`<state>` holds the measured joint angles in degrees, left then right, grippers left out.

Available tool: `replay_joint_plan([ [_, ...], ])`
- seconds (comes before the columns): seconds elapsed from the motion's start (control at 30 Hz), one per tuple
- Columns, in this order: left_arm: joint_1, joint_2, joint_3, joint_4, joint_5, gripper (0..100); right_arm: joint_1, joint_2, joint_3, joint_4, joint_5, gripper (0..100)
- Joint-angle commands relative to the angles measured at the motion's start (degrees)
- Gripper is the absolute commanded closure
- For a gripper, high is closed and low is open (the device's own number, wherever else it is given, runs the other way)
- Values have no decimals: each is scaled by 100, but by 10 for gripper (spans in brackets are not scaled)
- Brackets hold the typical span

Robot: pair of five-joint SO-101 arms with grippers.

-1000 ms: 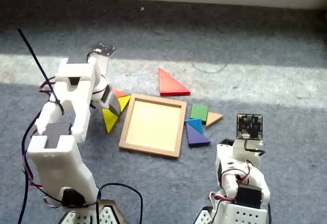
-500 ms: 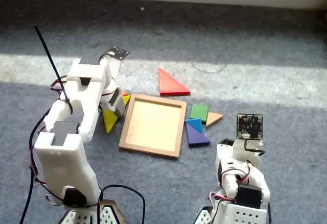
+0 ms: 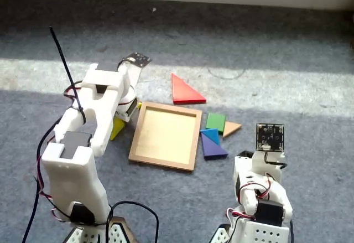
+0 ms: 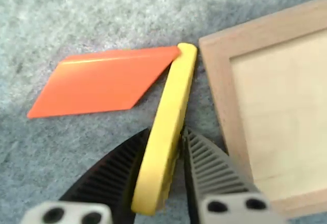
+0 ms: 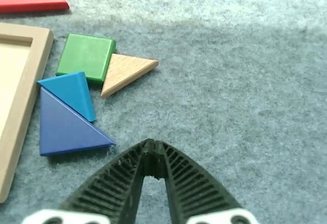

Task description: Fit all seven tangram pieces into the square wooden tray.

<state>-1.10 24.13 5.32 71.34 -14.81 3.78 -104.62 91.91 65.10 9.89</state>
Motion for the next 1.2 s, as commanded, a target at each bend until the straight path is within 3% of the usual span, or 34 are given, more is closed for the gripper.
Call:
replay_joint_plan([
  [0.0, 22, -119, -171, -70, -62, 967, 40, -66, -22, -136, -18, 974],
  [0.43, 242, -2132, 330, 703, 229, 995, 40, -66, -22, -136, -18, 974],
  [0.73, 1596, -2457, 831, 668, 1319, 995, 75, -66, -22, -136, -26, 974],
  [1.17, 2571, -2440, 1429, -615, 1978, 995, 75, -66, -22, -145, -26, 974],
])
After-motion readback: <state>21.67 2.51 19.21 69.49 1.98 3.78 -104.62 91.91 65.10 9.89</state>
